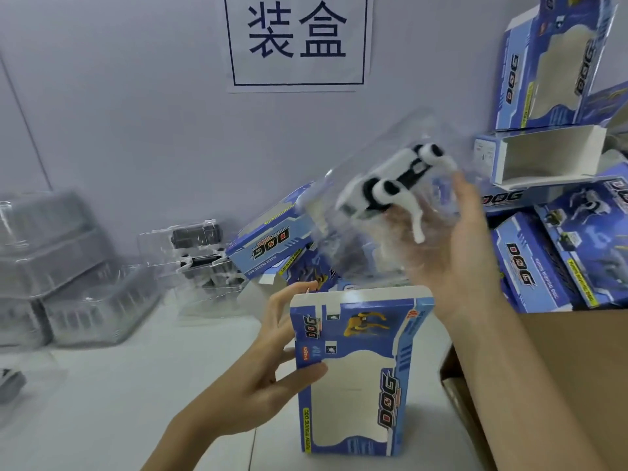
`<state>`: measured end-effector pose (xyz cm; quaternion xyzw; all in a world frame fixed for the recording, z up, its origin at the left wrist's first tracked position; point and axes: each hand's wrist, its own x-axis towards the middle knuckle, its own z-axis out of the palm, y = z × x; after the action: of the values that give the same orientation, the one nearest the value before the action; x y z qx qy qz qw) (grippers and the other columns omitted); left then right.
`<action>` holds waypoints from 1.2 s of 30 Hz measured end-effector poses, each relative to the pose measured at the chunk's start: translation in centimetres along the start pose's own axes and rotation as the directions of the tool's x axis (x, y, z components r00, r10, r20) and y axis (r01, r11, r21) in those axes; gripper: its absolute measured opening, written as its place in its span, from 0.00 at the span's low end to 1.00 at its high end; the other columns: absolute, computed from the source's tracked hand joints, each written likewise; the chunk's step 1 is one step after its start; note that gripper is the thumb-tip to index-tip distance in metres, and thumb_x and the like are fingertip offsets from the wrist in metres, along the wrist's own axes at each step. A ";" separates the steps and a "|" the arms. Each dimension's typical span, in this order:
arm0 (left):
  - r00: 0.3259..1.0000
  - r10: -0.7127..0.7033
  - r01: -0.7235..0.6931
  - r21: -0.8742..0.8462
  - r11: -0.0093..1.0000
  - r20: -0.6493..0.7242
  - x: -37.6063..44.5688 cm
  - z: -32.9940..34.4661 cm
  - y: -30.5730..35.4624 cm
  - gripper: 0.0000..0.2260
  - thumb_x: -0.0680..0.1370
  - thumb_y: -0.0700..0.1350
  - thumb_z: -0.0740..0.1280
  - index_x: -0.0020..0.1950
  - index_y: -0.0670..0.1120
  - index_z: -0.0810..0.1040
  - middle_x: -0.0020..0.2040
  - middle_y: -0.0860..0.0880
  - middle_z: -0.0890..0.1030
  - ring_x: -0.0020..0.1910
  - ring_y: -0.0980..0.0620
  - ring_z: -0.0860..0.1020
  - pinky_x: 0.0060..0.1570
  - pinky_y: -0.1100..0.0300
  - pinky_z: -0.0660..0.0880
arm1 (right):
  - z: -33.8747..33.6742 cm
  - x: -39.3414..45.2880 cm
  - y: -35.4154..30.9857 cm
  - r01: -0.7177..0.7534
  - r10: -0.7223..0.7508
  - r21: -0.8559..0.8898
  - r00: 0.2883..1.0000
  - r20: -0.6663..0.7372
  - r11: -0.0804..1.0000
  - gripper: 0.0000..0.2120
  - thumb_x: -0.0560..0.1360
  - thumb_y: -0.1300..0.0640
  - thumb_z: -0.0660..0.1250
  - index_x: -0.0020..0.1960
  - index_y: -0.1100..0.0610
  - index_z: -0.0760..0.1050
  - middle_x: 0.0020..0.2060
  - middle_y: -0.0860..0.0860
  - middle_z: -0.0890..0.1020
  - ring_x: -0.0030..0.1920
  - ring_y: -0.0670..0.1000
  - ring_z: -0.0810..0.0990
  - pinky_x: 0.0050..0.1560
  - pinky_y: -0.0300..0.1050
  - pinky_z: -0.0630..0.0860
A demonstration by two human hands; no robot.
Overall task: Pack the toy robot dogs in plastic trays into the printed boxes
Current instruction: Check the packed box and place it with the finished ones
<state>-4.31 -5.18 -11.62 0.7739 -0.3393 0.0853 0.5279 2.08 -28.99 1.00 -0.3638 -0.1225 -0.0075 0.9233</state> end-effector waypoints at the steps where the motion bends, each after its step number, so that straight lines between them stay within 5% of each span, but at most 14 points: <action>1: 1.000 -0.016 0.017 0.032 0.999 -0.002 0.0 0.0 0.0 0.27 0.83 0.54 0.68 0.79 0.67 0.64 0.83 0.54 0.55 0.82 0.47 0.60 0.67 0.57 0.77 | 0.3 0.0 0.4 -0.055 0.057 -0.129 0.998 0.012 0.990 0.21 0.80 0.40 0.67 0.61 0.57 0.80 0.43 0.52 0.86 0.40 0.51 0.87 0.37 0.46 0.83; 3: 0.999 -0.038 0.040 0.053 0.998 -0.035 0.0 0.0 -0.2 0.26 0.83 0.54 0.69 0.79 0.64 0.66 0.83 0.52 0.58 0.81 0.45 0.61 0.67 0.55 0.78 | 0.1 0.5 1.7 -0.097 0.108 -0.263 0.994 0.030 0.960 0.20 0.79 0.39 0.67 0.58 0.55 0.80 0.43 0.51 0.87 0.40 0.51 0.86 0.37 0.46 0.83; 8: 0.994 -0.045 0.047 0.020 0.999 -0.099 0.1 -0.4 -1.0 0.26 0.82 0.47 0.72 0.79 0.55 0.69 0.82 0.49 0.56 0.80 0.41 0.63 0.62 0.47 0.81 | -1.5 1.3 1.7 -0.106 0.137 -0.380 0.989 0.054 0.919 0.24 0.80 0.39 0.66 0.66 0.57 0.79 0.55 0.56 0.85 0.52 0.56 0.83 0.58 0.58 0.78; 13: 0.985 -0.054 0.039 -0.095 0.995 -0.165 0.1 -0.3 -1.3 0.34 0.79 0.40 0.76 0.78 0.56 0.63 0.81 0.49 0.58 0.77 0.35 0.67 0.56 0.42 0.84 | -3.3 1.6 0.7 -0.088 0.151 -0.477 0.984 0.096 0.874 0.23 0.79 0.40 0.67 0.66 0.54 0.80 0.57 0.62 0.84 0.53 0.57 0.84 0.63 0.64 0.77; 16: 0.980 -0.088 0.054 -0.186 0.981 -0.179 0.2 -0.1 -1.3 0.36 0.77 0.44 0.78 0.76 0.59 0.59 0.77 0.57 0.65 0.76 0.38 0.70 0.54 0.42 0.84 | -4.0 1.3 0.9 -0.068 0.183 -0.542 0.970 0.162 0.838 0.17 0.77 0.39 0.68 0.58 0.48 0.84 0.57 0.57 0.86 0.57 0.60 0.84 0.60 0.62 0.78; 19: 0.976 -0.113 0.081 -0.171 0.982 -0.184 0.0 0.0 -1.5 0.39 0.77 0.49 0.78 0.77 0.64 0.56 0.75 0.64 0.68 0.76 0.44 0.70 0.55 0.43 0.84 | -4.2 0.9 1.5 -0.043 0.200 -0.581 0.957 0.209 0.813 0.18 0.79 0.38 0.68 0.64 0.46 0.80 0.58 0.54 0.86 0.58 0.58 0.86 0.59 0.59 0.80; 25: 0.971 -0.096 0.074 -0.108 0.991 -0.219 0.0 0.2 -1.7 0.37 0.75 0.54 0.78 0.78 0.62 0.61 0.81 0.55 0.58 0.78 0.42 0.66 0.56 0.45 0.84 | -4.2 0.4 2.0 0.030 0.178 -0.602 0.943 0.282 0.798 0.14 0.74 0.36 0.70 0.59 0.34 0.80 0.58 0.45 0.86 0.56 0.53 0.87 0.52 0.53 0.84; 32: 0.960 -0.059 0.036 -0.088 0.996 -0.274 0.2 0.8 -1.3 0.24 0.77 0.49 0.76 0.68 0.57 0.68 0.82 0.56 0.57 0.78 0.44 0.67 0.56 0.45 0.84 | -4.8 0.2 2.8 -0.026 0.247 -0.597 0.924 0.292 0.802 0.30 0.70 0.38 0.74 0.68 0.48 0.76 0.56 0.53 0.87 0.56 0.54 0.86 0.51 0.44 0.83; 36: 0.954 -0.045 0.024 -0.072 0.997 -0.296 0.3 0.9 -0.9 0.20 0.76 0.54 0.77 0.63 0.58 0.71 0.81 0.55 0.59 0.76 0.44 0.70 0.55 0.47 0.84 | -4.6 -1.3 3.5 -0.045 0.242 -0.541 0.923 0.299 0.840 0.44 0.65 0.25 0.73 0.73 0.49 0.75 0.65 0.53 0.84 0.64 0.54 0.83 0.58 0.46 0.82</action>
<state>-3.75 -5.86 -12.58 0.7397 -0.2453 0.1799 0.6003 2.21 -29.61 -4.83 -0.6051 -0.2524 0.0954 0.7490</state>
